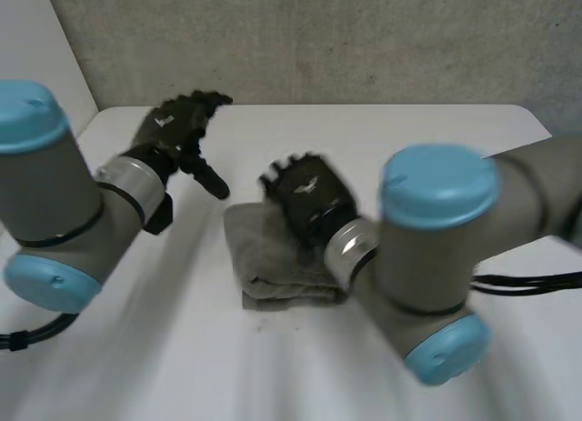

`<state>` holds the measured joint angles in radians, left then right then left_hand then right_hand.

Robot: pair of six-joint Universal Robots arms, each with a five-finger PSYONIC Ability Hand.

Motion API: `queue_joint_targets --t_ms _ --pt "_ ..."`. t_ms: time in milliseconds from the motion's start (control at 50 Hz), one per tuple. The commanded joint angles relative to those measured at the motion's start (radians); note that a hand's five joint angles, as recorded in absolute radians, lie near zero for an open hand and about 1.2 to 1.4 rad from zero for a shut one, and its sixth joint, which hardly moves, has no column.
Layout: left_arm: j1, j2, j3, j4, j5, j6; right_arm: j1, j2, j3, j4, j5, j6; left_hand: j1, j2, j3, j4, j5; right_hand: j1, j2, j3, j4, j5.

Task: Fold the towel.

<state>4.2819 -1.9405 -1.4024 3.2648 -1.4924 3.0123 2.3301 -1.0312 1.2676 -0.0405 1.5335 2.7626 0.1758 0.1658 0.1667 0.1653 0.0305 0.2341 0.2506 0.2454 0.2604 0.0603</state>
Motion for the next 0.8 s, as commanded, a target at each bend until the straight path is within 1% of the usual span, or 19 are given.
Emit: queue_joint_targets --t_ms 20,80,120,220,360,400,460,500,520,540,560,600,620,660,680,700,720,760,800 --pt "-0.048 -0.107 0.0 0.0 -0.008 -0.042 -0.147 -0.063 0.045 0.013 -0.045 0.247 -0.001 0.009 0.008 0.009 -0.031 -0.06 -0.076 -0.071 -0.086 -0.06" --pt "-0.076 -0.169 -0.001 -0.002 -0.012 -0.042 -0.166 -0.044 0.045 0.016 -0.069 0.25 -0.001 0.009 0.008 0.009 -0.031 -0.06 -0.076 -0.071 -0.086 -0.06" --pt "-0.097 -0.222 -0.006 -0.004 -0.046 -0.039 -0.184 0.028 0.03 0.027 -0.111 0.252 -0.001 0.009 0.008 0.009 -0.031 -0.06 -0.076 -0.071 -0.086 -0.06" --pt "-0.109 -0.274 -0.01 -0.005 -0.094 -0.03 -0.186 0.118 0.006 0.031 -0.125 0.252 -0.001 0.009 0.008 0.009 -0.031 -0.06 -0.076 -0.071 -0.086 -0.06" --pt "-0.117 -0.258 -0.003 -0.025 -0.097 -0.029 -0.186 0.151 0.004 0.034 -0.127 0.247 -0.001 0.009 0.008 0.009 -0.031 -0.06 -0.076 -0.071 -0.086 -0.06" --pt "-0.122 -0.2 0.009 -0.049 -0.097 -0.029 -0.186 0.138 0.001 0.036 -0.125 0.247 -0.001 0.009 0.008 0.009 -0.031 -0.06 -0.076 -0.071 -0.086 -0.06" --pt "-0.122 -0.161 0.02 -0.063 -0.095 -0.029 -0.187 0.076 -0.001 0.041 -0.121 0.247 -0.001 0.009 0.008 0.009 -0.031 -0.06 -0.076 -0.071 -0.086 -0.06" --pt "-0.12 -0.088 0.054 -0.097 -0.098 -0.029 -0.202 -0.019 0.006 0.042 -0.113 0.246 -0.001 0.009 0.008 0.009 -0.031 -0.06 -0.076 -0.071 -0.086 -0.06" --pt "-0.12 -0.087 0.054 -0.097 -0.098 -0.029 -0.203 -0.02 0.006 0.042 -0.113 0.246 -0.001 0.009 0.008 0.009 -0.031 -0.06 -0.076 -0.071 -0.086 -0.06" --pt "-0.114 -0.048 0.075 -0.124 -0.1 -0.03 -0.221 -0.068 0.012 0.041 -0.104 0.246 -0.001 0.009 0.008 0.009 -0.031 -0.06 -0.076 -0.071 -0.086 -0.06" --pt "-0.111 -0.005 0.097 -0.16 -0.101 -0.03 -0.221 -0.069 0.012 0.041 -0.104 0.246 -0.001 0.009 0.008 0.009 -0.031 -0.06 -0.076 -0.071 -0.086 -0.06" --pt "-0.108 0.036 0.118 -0.198 -0.103 -0.03 -0.267 -0.172 0.013 0.045 -0.063 0.25 -0.001 0.009 0.008 0.009 -0.031 -0.06 -0.076 -0.071 -0.086 -0.06" --pt "-0.108 0.037 0.118 -0.198 -0.103 -0.03 -0.267 -0.173 0.013 0.045 -0.062 0.25 -0.001 0.009 0.008 0.009 -0.031 -0.06 -0.076 -0.071 -0.086 -0.06" --pt "-0.093 0.113 0.157 -0.278 -0.112 -0.03 -0.319 -0.258 0.0 0.071 0.005 0.247 -0.001 0.009 0.008 0.009 -0.031 -0.06 -0.076 -0.071 -0.086 -0.06" --pt "-0.093 0.114 0.157 -0.278 -0.112 -0.03 -0.319 -0.259 -0.001 0.071 0.005 0.247 -0.001 0.009 0.008 0.009 -0.031 -0.06 -0.076 -0.071 -0.086 -0.06" --pt "-0.074 0.152 0.17 -0.319 -0.12 -0.029 -0.346 -0.294 -0.01 0.092 0.032 0.247 -0.001 0.009 0.008 0.009 -0.031 -0.06 -0.076 -0.071 -0.086 -0.06" --pt "-0.054 0.19 0.178 -0.357 -0.126 -0.027 -0.347 -0.294 -0.01 0.093 0.033 0.247 -0.001 0.009 0.008 0.009 -0.031 -0.06 -0.076 -0.071 -0.086 -0.06" --pt "-0.039 0.227 0.184 -0.388 -0.129 -0.026 -0.396 -0.329 -0.045 0.146 0.063 0.247 -0.001 0.009 0.008 0.009 -0.031 -0.06 -0.076 -0.071 -0.086 -0.06" --pt "-0.03 0.259 0.186 -0.41 -0.129 -0.018 -0.411 -0.34 -0.059 0.174 0.065 0.252 -0.001 0.009 0.008 0.009 -0.031 -0.06 -0.076 -0.071 -0.086 -0.06"
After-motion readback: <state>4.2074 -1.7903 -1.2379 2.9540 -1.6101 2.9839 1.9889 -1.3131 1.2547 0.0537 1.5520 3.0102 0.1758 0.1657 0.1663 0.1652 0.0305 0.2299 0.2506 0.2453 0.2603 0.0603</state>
